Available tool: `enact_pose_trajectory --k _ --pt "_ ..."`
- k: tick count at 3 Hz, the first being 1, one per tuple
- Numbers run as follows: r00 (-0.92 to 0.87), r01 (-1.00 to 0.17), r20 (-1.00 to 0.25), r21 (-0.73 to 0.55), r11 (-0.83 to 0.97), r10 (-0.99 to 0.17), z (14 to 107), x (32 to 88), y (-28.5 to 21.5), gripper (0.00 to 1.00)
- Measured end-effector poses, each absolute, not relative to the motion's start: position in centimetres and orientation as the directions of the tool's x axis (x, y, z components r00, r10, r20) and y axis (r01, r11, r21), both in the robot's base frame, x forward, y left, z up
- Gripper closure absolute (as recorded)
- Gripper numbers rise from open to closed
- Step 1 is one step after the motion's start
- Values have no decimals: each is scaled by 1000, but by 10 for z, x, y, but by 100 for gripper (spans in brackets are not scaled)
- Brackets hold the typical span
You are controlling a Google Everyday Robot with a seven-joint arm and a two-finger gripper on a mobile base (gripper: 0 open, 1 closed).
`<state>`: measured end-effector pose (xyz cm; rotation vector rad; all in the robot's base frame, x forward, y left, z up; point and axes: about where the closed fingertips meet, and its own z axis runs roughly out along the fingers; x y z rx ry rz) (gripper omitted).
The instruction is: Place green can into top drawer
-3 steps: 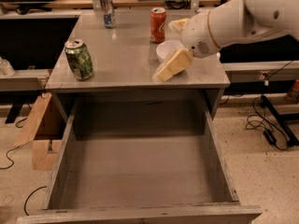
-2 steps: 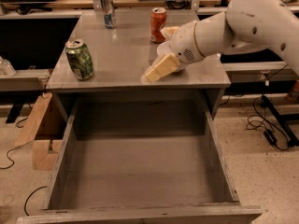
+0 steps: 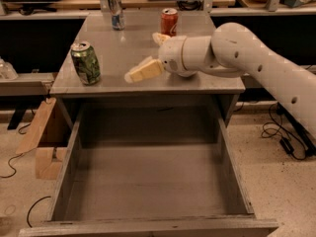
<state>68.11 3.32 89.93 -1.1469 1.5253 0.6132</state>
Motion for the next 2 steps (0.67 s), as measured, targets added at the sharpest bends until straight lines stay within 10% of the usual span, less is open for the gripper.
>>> enact_pose_trajectory --k 2 --pt "120 -900 -956 -218 376 -266 922 697 66 0"
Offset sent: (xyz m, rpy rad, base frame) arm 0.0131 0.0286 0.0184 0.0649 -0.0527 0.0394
